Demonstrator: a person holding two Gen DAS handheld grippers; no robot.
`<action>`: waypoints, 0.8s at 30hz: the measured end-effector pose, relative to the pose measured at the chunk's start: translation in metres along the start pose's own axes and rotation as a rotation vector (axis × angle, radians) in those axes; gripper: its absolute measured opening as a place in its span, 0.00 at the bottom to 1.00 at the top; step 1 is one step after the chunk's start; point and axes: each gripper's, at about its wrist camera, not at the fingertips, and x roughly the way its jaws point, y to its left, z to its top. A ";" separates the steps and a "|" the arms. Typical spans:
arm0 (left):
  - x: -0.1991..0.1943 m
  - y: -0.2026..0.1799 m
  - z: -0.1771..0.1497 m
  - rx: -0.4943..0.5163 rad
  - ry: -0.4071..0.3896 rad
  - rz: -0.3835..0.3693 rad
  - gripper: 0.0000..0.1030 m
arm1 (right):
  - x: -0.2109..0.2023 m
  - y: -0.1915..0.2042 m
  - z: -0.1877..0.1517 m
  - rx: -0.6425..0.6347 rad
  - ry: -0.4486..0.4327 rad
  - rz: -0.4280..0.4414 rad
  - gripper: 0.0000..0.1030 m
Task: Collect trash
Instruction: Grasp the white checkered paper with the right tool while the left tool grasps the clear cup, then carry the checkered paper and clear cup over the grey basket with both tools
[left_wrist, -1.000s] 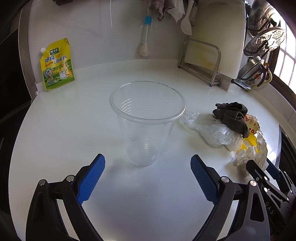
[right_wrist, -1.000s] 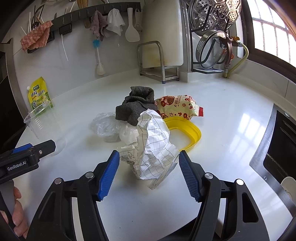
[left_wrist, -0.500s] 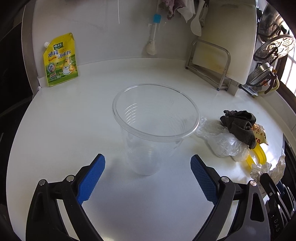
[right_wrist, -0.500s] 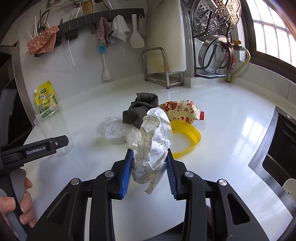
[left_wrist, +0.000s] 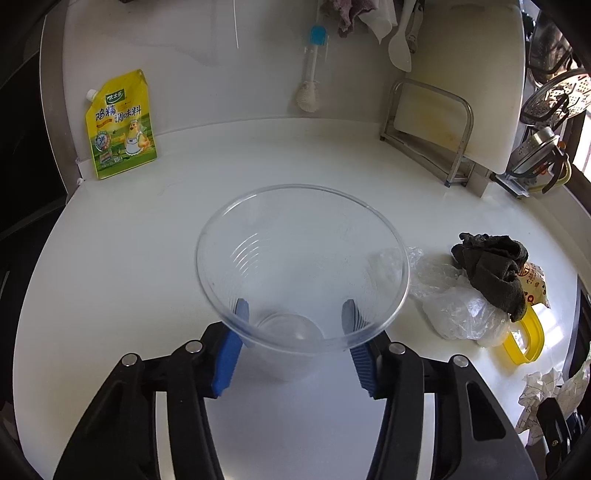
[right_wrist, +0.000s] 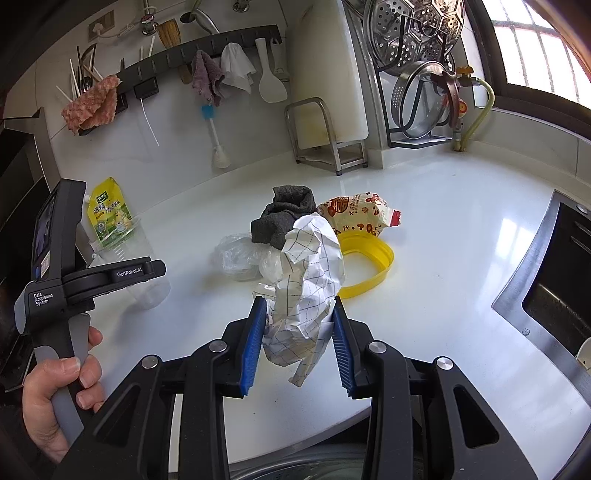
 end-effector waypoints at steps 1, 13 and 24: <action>-0.002 0.001 0.000 -0.002 -0.007 -0.009 0.48 | -0.001 0.000 -0.002 0.000 0.002 0.001 0.33; -0.061 -0.004 -0.031 0.050 -0.054 -0.025 0.47 | -0.032 0.004 -0.023 0.013 0.009 0.004 0.33; -0.137 -0.027 -0.093 0.140 -0.071 -0.126 0.47 | -0.099 -0.008 -0.067 0.031 0.020 -0.030 0.33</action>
